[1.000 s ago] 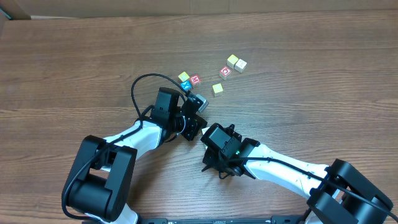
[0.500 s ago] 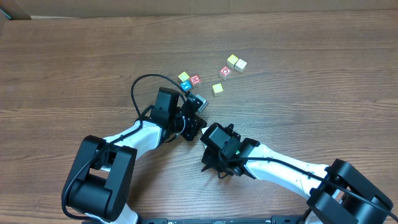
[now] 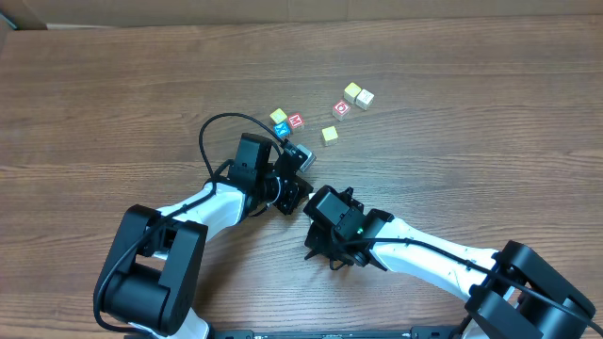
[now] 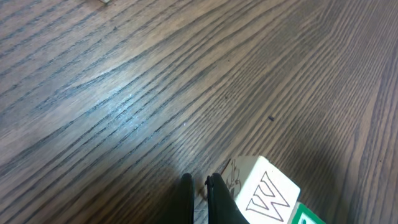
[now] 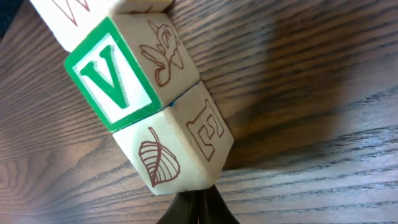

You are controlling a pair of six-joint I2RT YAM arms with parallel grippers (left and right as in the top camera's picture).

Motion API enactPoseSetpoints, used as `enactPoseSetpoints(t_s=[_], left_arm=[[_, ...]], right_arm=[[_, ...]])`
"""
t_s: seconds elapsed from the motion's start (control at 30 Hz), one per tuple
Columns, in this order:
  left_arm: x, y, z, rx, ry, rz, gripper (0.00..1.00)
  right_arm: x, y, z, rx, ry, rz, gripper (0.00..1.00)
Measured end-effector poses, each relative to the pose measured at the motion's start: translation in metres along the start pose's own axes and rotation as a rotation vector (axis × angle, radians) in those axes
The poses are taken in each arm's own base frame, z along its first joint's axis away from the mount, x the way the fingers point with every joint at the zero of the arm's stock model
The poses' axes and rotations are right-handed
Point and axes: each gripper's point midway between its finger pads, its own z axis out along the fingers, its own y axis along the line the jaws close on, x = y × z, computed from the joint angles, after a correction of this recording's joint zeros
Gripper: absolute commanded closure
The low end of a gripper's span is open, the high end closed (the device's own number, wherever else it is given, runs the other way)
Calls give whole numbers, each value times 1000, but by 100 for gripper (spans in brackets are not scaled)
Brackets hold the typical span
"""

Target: Flip 3 blocks

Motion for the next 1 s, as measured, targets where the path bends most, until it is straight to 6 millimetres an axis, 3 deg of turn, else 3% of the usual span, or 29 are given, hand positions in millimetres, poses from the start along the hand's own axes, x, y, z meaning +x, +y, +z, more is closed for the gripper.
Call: enactPoseSetpoints(t_s=[1.0], left_arm=[[0, 0, 0, 0, 0, 0, 96]], right_arm=[[0, 2, 0, -10, -2, -1, 96]])
